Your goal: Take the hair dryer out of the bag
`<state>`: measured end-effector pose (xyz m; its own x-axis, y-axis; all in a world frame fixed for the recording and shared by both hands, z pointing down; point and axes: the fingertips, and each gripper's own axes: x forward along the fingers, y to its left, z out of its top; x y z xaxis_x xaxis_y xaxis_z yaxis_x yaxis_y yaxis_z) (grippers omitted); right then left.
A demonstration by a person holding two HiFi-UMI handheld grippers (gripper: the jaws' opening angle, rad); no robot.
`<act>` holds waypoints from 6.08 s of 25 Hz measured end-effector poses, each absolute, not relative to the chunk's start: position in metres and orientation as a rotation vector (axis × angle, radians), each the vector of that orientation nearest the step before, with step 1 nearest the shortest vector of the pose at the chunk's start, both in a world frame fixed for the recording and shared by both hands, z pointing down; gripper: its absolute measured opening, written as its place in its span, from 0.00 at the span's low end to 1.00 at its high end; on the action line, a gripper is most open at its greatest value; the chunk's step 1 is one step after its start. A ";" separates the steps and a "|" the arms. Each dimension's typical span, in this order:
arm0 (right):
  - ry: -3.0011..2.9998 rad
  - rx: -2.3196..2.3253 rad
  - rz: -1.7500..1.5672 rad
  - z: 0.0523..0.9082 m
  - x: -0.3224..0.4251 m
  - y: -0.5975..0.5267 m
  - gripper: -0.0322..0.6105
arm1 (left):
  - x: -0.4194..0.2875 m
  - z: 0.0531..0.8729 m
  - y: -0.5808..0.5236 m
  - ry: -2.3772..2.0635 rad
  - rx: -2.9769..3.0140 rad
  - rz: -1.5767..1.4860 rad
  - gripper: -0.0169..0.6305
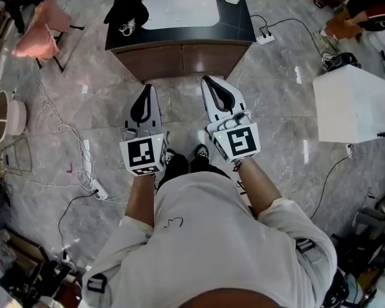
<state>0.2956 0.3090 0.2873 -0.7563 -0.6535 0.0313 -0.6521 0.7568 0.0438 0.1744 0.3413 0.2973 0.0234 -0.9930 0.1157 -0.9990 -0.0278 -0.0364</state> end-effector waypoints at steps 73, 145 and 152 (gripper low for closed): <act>-2.800 0.573 0.227 0.422 0.043 -0.060 0.19 | -0.048 0.446 0.009 -1.868 1.980 0.806 0.18; -2.120 0.929 0.876 0.675 -0.165 -0.152 0.58 | -0.198 0.585 -0.180 -1.068 2.210 0.837 0.09; -2.121 0.924 0.869 0.678 -0.165 -0.153 0.58 | -0.204 0.585 -0.165 -0.999 2.224 0.831 0.33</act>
<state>-0.1653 -0.1527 0.6780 -0.5340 -0.3539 0.7679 -0.7909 0.5300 -0.3058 -0.2039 -0.1647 0.5849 0.5305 -0.4446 0.7217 -0.7907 -0.5665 0.2321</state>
